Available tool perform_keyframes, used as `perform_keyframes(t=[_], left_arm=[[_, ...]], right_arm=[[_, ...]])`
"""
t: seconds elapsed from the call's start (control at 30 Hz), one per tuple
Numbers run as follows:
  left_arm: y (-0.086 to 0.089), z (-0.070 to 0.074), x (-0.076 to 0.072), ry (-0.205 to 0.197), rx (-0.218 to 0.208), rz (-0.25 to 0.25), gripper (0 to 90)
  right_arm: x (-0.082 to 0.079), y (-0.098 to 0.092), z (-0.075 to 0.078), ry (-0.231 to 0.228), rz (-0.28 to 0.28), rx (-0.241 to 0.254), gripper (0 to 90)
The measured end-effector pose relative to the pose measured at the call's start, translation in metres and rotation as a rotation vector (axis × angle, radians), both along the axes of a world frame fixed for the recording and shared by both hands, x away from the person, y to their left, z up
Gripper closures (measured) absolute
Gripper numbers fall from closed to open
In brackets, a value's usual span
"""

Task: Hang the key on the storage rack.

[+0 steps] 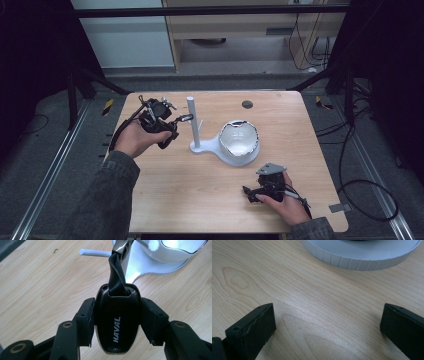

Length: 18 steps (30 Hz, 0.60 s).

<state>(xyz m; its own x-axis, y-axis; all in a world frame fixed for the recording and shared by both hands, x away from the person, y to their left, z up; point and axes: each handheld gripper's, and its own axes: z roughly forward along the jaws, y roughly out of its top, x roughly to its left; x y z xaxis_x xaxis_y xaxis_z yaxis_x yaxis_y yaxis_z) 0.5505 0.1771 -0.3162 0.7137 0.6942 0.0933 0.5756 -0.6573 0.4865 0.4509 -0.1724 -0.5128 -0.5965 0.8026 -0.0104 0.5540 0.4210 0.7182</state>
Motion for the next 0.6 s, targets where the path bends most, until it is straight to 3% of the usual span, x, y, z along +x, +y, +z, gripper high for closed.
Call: perform_keyframes(t=[0.17,0.6], left_arm=[[0.000,-0.010,-0.004,-0.046,-0.028,0.002,48.7],[0.001,-0.030,-0.013,-0.104,-0.076,0.018,48.7]], right_arm=[[0.000,0.000,0.000,0.000,0.000,0.001,0.5],[0.000,0.000,0.000,-0.001,-0.001,0.002,0.4]])
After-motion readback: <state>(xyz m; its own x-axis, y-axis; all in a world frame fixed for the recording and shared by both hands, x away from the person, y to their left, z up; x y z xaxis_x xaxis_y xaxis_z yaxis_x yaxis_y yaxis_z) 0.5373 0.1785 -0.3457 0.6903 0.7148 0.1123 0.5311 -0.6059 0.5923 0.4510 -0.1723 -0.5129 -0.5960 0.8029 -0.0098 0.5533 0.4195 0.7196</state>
